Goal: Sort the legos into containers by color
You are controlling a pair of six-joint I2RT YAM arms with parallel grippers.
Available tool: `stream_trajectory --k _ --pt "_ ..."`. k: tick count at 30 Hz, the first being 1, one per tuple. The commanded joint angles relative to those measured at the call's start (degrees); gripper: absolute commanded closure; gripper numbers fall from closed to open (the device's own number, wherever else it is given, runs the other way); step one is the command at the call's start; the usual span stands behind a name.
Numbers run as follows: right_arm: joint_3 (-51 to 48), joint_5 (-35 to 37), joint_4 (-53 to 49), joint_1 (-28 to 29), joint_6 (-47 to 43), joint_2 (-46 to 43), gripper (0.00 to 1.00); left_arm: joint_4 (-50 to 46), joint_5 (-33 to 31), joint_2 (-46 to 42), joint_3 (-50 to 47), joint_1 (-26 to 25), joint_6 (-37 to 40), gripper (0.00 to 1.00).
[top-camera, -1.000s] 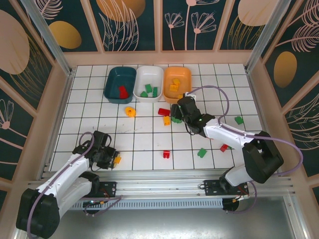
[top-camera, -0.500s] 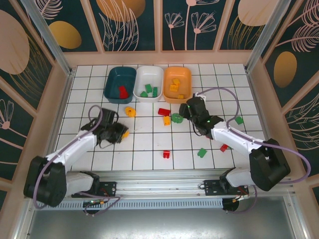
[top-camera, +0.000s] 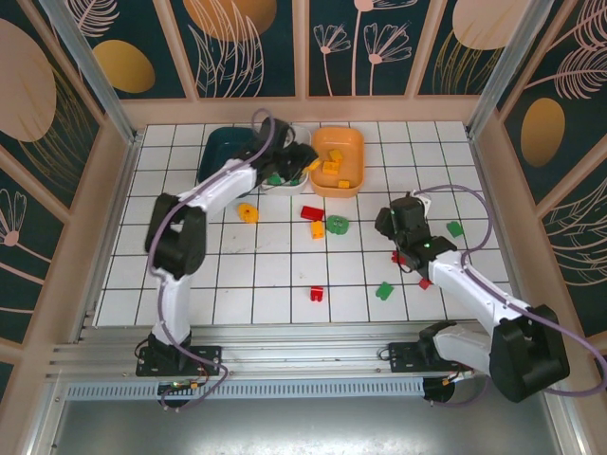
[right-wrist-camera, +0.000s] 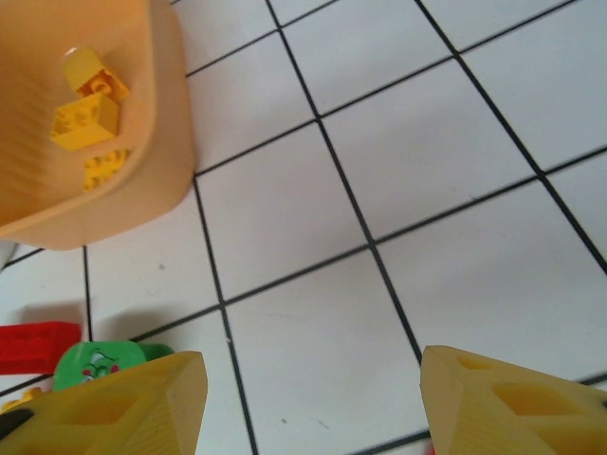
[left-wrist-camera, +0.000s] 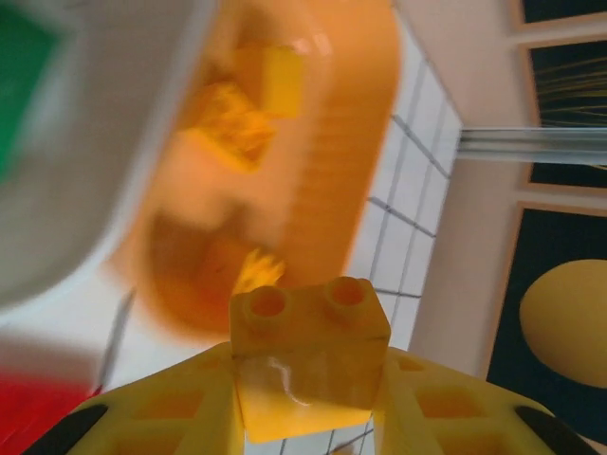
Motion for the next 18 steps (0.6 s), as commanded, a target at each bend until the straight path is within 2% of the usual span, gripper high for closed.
stream_trajectory --k 1,5,9,18 --pt "-1.6 1.05 -2.83 -1.29 1.0 -4.04 0.38 -10.66 1.83 10.08 16.03 -0.65 7.05 0.66" --pt "-2.53 0.81 -3.85 -2.38 0.54 -6.69 0.37 -13.56 3.08 18.24 26.81 -0.72 7.04 0.65" --pt "-2.16 0.28 -4.34 -2.86 -0.3 -7.12 0.36 -12.16 5.11 21.18 28.69 -0.86 6.56 0.64" --pt "-1.11 -2.64 -3.74 -2.63 -0.49 -7.43 0.32 -7.11 9.92 18.76 33.12 -1.72 11.02 0.26"
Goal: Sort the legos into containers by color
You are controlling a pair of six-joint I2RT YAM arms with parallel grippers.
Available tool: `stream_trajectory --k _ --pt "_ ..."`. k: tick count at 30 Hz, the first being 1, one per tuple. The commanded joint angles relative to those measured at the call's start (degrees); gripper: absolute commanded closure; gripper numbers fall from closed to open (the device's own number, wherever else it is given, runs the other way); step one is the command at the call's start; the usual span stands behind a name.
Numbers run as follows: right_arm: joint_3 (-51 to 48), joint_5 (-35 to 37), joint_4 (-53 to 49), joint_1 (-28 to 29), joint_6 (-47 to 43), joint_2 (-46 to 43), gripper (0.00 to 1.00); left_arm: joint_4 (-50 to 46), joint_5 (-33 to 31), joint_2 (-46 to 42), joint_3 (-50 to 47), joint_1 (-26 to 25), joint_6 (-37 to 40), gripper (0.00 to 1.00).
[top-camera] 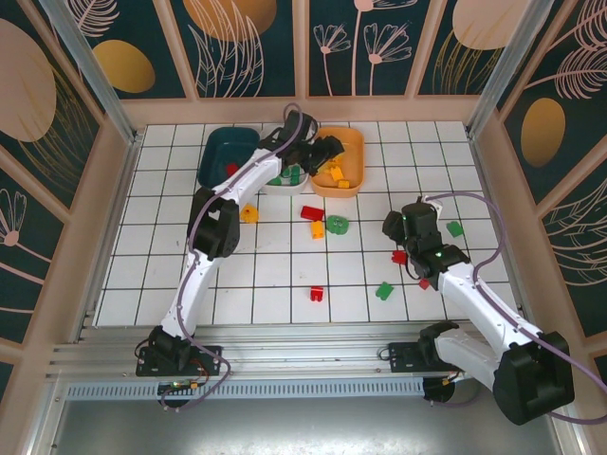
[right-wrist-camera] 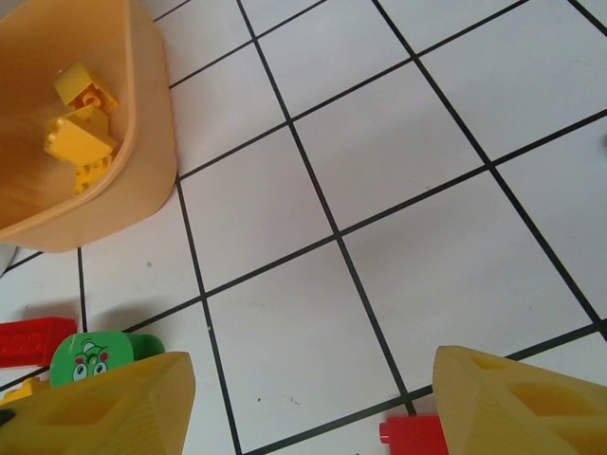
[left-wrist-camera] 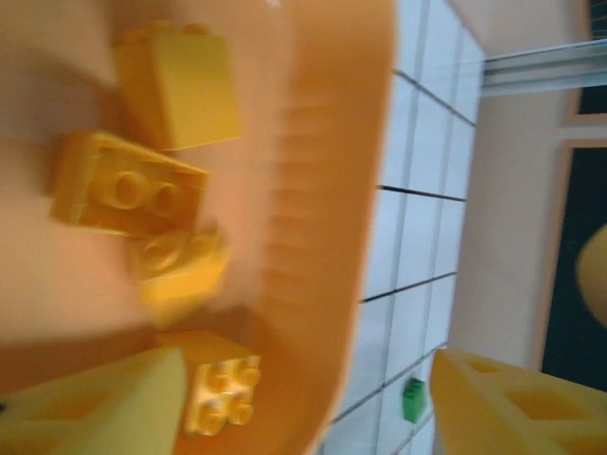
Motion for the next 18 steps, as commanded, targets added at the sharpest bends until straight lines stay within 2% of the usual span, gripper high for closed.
stream_trajectory --k 1,4,7,10,12,15,18 --pt "0.91 -0.88 -0.31 0.11 -0.26 -0.86 0.32 3.39 4.13 -2.93 4.15 -0.46 2.89 0.23" --pt "1.58 -0.83 -0.42 1.53 0.15 -0.83 0.31 3.88 5.42 -6.56 3.23 -0.41 5.15 0.2" --pt "1.77 -2.65 1.71 4.97 0.38 0.65 0.31 5.88 2.62 -15.65 -5.78 -0.31 10.34 0.2" --pt "4.04 -4.13 4.13 10.24 -3.14 6.33 0.31 11.4 -4.81 -29.66 -23.8 0.17 15.38 0.17" --pt "6.69 -4.22 4.53 13.81 -7.89 11.71 0.28 16.83 -8.98 -38.91 -37.92 1.47 15.89 0.15" --pt "11.59 -8.07 3.71 14.85 -14.8 20.32 0.26 24.64 -11.78 -51.78 -58.6 4.58 13.62 0.12" --pt "17.19 -8.56 0.95 15.11 -18.58 29.24 0.25 29.4 -12.09 -61.79 -75.88 8.19 10.13 0.09"
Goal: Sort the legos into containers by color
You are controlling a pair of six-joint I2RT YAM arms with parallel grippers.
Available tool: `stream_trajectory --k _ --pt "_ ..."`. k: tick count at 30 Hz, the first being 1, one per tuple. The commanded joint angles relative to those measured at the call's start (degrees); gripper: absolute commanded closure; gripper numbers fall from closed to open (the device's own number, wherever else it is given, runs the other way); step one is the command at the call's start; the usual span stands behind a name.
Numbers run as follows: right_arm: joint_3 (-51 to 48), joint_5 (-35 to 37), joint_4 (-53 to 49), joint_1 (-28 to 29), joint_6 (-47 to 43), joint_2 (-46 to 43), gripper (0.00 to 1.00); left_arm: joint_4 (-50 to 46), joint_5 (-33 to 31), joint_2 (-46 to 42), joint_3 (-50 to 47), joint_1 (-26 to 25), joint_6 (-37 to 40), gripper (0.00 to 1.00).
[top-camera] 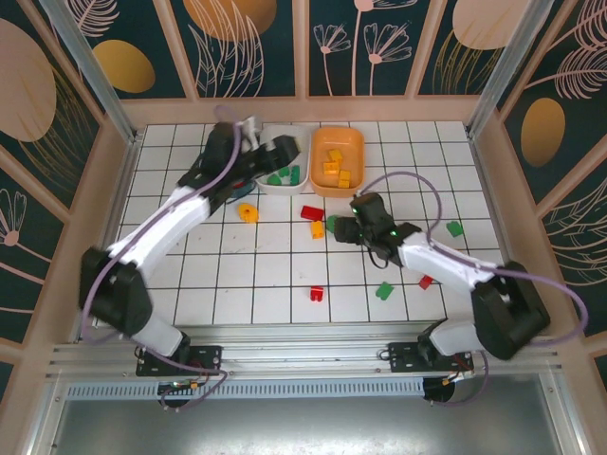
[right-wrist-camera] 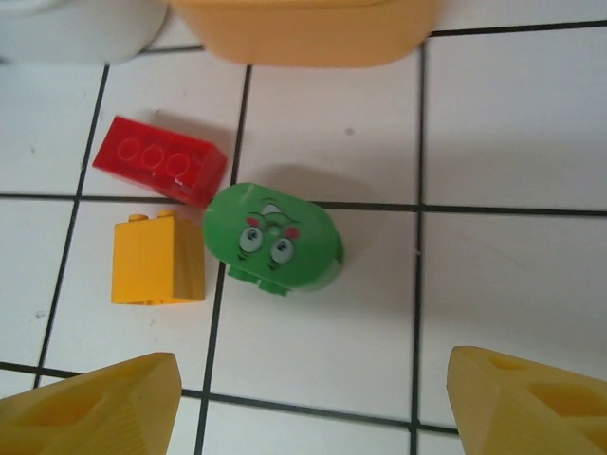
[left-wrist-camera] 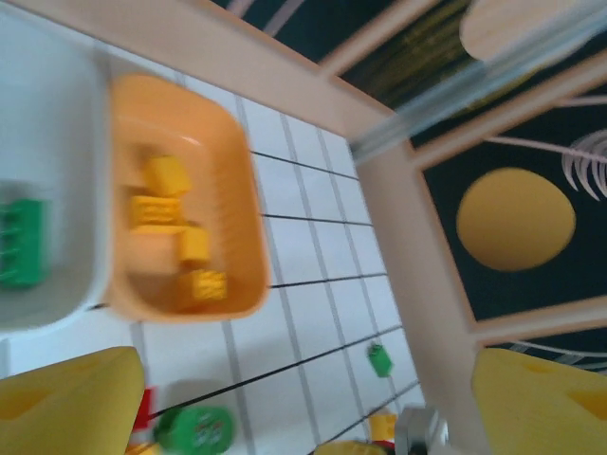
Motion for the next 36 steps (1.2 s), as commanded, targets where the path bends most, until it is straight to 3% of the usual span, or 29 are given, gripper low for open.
stream_trajectory --k 1,4,8,18,23,26,31,34,36 --pt "6.29 -1.53 -2.15 0.36 -7.98 8.23 0.24 7.41 -3.96 -7.05 -17.88 4.39 -2.32 0.09" --pt "9.44 1.73 -3.15 0.33 -9.85 14.0 0.23 6.8 -4.62 -12.9 -26.74 5.65 -2.54 0.09" --pt "12.87 2.95 -5.32 0.37 -13.2 19.28 0.22 4.9 -4.52 -17.13 -30.6 5.68 -2.02 0.09" --pt "16.98 4.49 -2.47 -3.38 -12.94 25.18 0.23 4.86 -3.48 -15.19 -28.39 5.79 -0.93 0.09" --pt "18.51 1.04 -0.81 -5.84 -13.66 27.55 0.28 5.36 -2.6 -13.33 -27.4 5.77 -1.29 0.09" --pt "18.83 -0.68 -0.77 -6.21 -13.66 28.23 0.36 5.39 -2.79 -13.39 -27.73 5.76 -1.23 0.09" --pt "17.44 -1.9 -0.53 -5.9 -11.64 24.24 0.68 3.63 -4.54 -14.19 -27.97 5.97 -0.27 0.09" --pt "18.28 -0.44 -2.12 -3.94 -9.99 19.83 0.7 1.06 -7.36 -14.32 -27.98 6.72 -0.32 0.09" --pt "20.78 -0.84 -3.09 -0.4 -8.51 18.17 0.7 -3.01 -12.76 -13.22 -27.81 7.52 -0.26 0.09"
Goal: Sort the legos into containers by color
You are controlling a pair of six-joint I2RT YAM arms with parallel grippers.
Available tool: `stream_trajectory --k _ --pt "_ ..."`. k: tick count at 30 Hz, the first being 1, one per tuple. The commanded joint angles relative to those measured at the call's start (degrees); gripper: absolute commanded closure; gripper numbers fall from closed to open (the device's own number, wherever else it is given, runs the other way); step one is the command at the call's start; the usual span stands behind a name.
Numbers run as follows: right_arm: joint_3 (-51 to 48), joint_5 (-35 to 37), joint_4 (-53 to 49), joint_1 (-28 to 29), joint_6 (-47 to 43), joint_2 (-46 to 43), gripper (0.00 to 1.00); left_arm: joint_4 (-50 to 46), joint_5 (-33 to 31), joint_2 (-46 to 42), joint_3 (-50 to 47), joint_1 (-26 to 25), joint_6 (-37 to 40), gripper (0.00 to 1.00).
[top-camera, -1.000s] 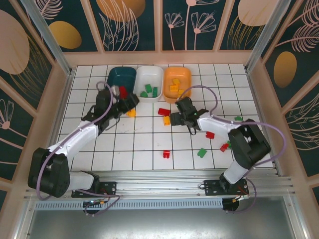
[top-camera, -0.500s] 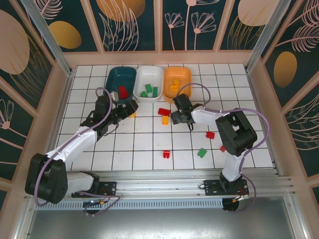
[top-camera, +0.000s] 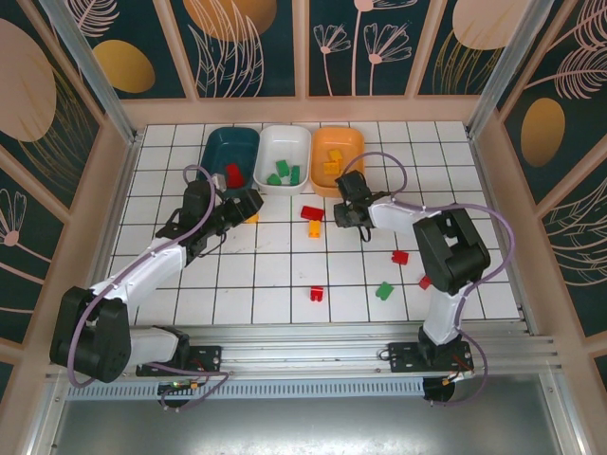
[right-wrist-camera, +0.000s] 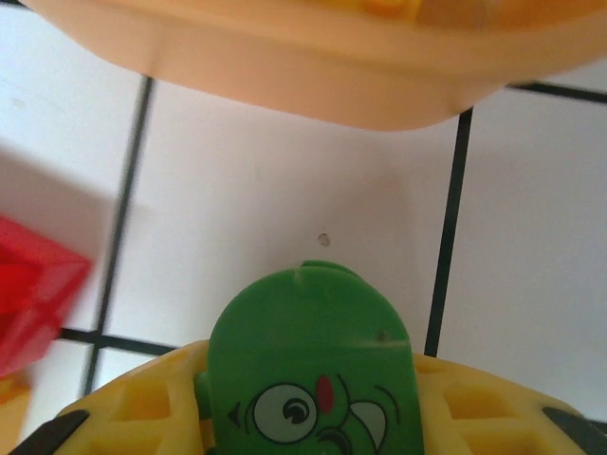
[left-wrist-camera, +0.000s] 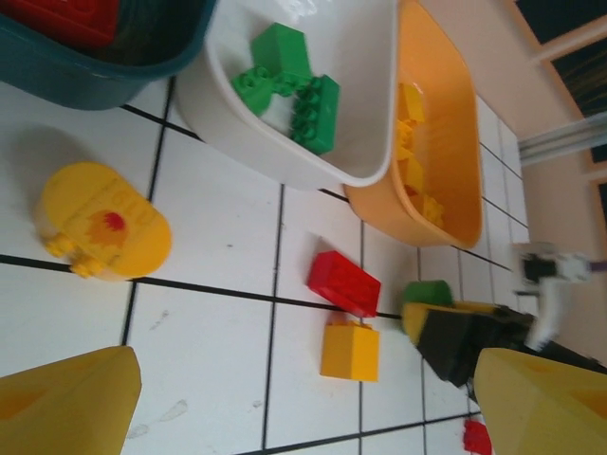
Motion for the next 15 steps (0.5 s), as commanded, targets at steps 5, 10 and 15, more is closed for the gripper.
stream_trajectory --k 5,10,15 --pt "12.51 -0.6 1.61 9.28 5.04 0.12 0.7 -3.94 -5.46 -0.24 -5.95 7.18 -3.1 0.07" --pt "28.65 -0.28 0.58 9.38 5.01 13.67 0.7 -4.44 -5.75 -3.16 -8.81 7.96 -3.18 0.02" --pt "44.57 0.26 -4.04 9.06 4.15 24.81 0.65 -5.37 -4.99 -7.07 -11.9 7.93 -2.77 0.01"
